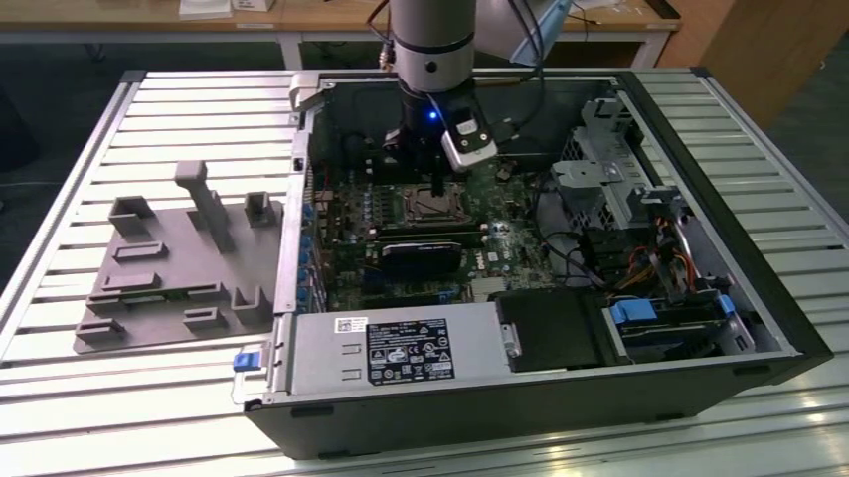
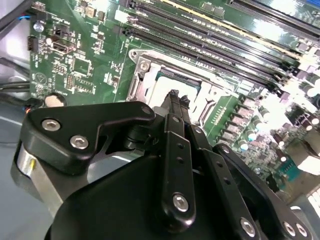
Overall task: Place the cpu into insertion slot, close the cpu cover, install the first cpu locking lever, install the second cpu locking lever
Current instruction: 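Install the first cpu locking lever, then install the second cpu locking lever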
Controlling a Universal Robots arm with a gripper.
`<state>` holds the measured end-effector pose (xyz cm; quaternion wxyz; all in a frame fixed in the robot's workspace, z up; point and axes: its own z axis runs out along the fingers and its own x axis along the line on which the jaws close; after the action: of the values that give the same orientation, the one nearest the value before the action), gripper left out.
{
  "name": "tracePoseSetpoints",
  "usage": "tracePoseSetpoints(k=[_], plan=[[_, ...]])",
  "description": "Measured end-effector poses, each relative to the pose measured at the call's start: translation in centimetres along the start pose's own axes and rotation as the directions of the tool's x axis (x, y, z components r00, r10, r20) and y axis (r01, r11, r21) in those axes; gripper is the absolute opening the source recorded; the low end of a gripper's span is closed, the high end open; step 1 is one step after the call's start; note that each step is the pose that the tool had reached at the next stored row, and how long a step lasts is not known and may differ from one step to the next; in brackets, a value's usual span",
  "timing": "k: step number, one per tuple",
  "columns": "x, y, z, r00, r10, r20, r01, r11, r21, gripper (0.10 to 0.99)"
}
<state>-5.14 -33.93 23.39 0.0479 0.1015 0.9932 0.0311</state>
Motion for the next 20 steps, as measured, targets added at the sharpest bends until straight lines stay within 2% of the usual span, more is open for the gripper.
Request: tracePoseSetpoints(k=[3,8,14,20], plan=[[-0.05,0.04,-0.53,1.0,0.0,-0.0001,0.0,1.0,0.0,0.106],[-0.07,0.06,-0.8,1.0,0.0,0.0,0.0,1.0,0.0,0.106],[-0.09,0.0,-0.83,1.0,0.0,-0.0002,0.0,1.0,0.0,0.106],[-0.19,-0.48,-0.85,1.0,0.0,-0.0001,0.0,1.0,0.0,0.106]])
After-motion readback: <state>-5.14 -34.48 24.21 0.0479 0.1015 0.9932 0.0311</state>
